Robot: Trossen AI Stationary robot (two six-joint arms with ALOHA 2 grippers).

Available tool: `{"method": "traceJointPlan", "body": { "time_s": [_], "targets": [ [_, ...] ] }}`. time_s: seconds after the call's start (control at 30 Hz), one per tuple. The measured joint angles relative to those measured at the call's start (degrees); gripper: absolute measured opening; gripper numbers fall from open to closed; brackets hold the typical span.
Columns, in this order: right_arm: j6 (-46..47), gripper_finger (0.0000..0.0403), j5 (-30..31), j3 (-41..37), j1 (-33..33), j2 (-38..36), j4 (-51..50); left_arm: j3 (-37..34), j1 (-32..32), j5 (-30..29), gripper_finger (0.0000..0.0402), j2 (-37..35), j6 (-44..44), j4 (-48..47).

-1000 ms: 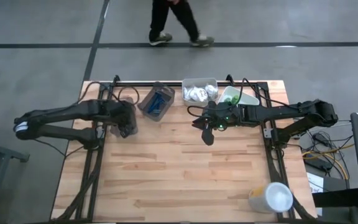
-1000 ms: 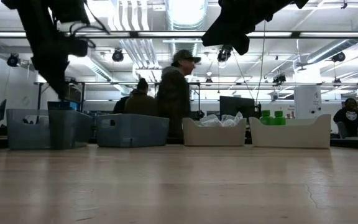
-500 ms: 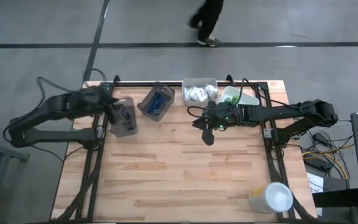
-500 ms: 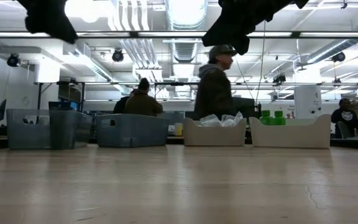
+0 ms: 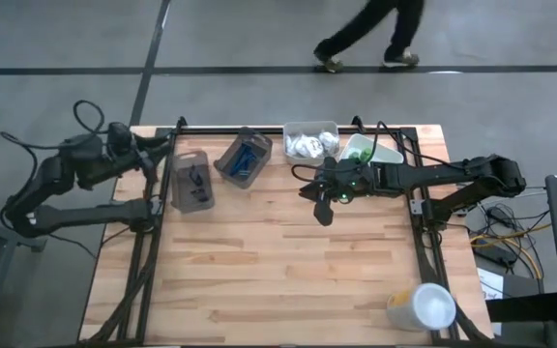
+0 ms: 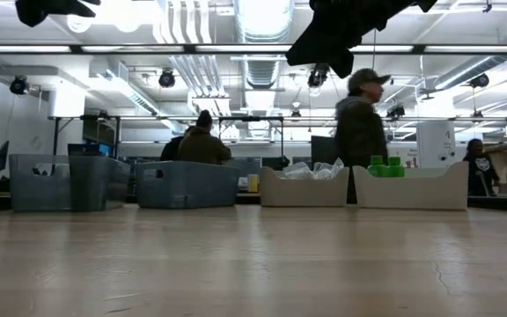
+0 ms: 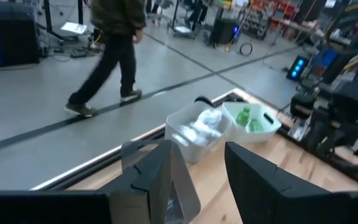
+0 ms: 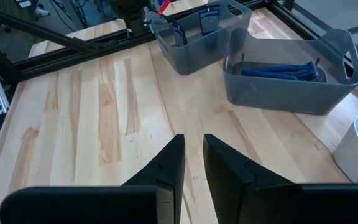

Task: Pick & Place Travel size toiletries
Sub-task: Return to Home Position

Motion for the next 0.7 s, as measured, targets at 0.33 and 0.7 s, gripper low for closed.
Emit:
{"method": "traceJointPlan", "body": {
  "time_s": [0.33, 0.7],
  "targets": [
    [-3.32, 0.0056, -7.38, -0.01, 0.01, -2.24, -3.32, -1.34, -0.09, 6.8, 0.0151, -1.94, 9.48, 6.44],
    [-7.28, 0.0056, -14.47, -6.24, 0.02, -16.64, -6.47, -15.34, -0.11, 17.68, 0.0151, -17.68, 15.98, 17.12]
  ]
}}
